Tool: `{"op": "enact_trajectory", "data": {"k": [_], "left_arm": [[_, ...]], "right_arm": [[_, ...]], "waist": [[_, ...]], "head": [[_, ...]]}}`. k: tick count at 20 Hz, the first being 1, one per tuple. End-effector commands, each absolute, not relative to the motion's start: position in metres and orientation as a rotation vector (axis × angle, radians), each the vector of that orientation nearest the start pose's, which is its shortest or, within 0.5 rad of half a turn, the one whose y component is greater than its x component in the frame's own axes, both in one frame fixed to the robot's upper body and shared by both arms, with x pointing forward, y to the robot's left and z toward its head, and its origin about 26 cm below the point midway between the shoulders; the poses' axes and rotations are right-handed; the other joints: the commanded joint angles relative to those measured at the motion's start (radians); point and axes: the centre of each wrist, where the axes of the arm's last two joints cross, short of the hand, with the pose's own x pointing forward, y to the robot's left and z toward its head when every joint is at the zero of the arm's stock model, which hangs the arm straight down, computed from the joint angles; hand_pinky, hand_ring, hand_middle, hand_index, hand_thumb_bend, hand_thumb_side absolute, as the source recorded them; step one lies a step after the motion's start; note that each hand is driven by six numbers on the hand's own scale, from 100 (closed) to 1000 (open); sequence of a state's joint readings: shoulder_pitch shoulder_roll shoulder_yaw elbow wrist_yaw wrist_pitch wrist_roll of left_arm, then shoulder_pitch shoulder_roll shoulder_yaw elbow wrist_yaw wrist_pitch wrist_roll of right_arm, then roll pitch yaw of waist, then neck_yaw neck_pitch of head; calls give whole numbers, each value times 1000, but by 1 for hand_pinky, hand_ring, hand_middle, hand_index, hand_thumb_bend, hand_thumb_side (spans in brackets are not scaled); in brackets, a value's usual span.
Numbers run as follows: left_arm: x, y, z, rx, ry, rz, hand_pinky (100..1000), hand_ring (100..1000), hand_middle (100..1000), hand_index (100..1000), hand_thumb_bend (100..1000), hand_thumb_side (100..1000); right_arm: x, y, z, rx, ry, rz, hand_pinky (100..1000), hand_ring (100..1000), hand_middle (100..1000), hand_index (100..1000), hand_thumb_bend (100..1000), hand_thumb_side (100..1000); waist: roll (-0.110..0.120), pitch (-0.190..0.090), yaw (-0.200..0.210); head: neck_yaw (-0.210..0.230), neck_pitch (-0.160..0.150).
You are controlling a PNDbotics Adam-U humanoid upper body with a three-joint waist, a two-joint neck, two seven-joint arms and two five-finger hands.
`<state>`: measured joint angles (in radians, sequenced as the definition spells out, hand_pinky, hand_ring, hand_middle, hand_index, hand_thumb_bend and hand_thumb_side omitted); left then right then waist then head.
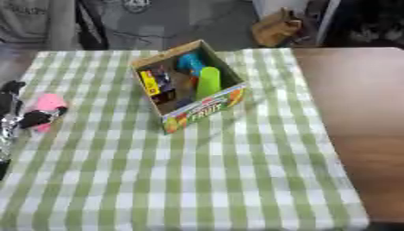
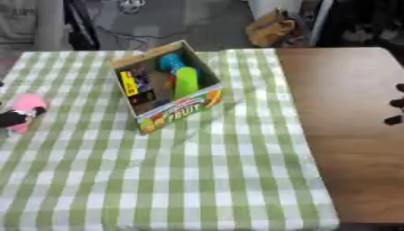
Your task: Pick up objects on the table and place them in the box.
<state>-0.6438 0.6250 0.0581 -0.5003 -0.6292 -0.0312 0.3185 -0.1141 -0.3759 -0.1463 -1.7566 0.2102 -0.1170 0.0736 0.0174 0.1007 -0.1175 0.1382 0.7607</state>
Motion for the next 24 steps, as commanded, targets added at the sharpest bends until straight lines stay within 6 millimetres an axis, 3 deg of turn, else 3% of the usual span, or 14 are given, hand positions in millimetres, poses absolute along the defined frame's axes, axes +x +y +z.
{"op": "enact_trajectory", "data": {"k": [1,14,19,20,21,22,24], "left_arm": [[381,490,48,1262,-1102,-519,596,744,808,862,1000,473],[387,486,53,1251,-1182,-502,577,700,787,855,1000,457],[387,484,50,1245,-1164,-524,527,600,769,847,1000,352],[387,484,49,1244,-1159,-529,517,583,768,845,909,293],[387,483,48,1243,-1154,-533,478,530,751,837,737,204],[387,483,48,1241,-1151,-532,472,525,749,836,712,193],[387,483,48,1240,-1147,-520,415,461,730,827,470,100]], "right_arm": [[298,-349,122,-543,-1946,518,592,744,805,819,100,719],[301,-346,128,-536,-1968,527,593,744,805,820,100,719],[301,-346,128,-536,-1967,527,593,745,805,820,100,719],[301,-346,128,-536,-1967,527,593,745,805,820,100,719],[301,-346,128,-536,-1967,527,593,745,805,820,100,719],[301,-346,128,-535,-1968,527,593,745,805,820,100,719],[302,-346,128,-534,-1969,528,593,745,805,820,100,719]], "waist": [[4,12,-5],[6,46,-31],[7,48,-36],[8,48,-36],[8,48,-36],[8,48,-36],[9,47,-35]], "head": [[0,-19],[2,-46],[1,-48],[0,-47],[0,-47],[0,-46],[0,-46]]}}
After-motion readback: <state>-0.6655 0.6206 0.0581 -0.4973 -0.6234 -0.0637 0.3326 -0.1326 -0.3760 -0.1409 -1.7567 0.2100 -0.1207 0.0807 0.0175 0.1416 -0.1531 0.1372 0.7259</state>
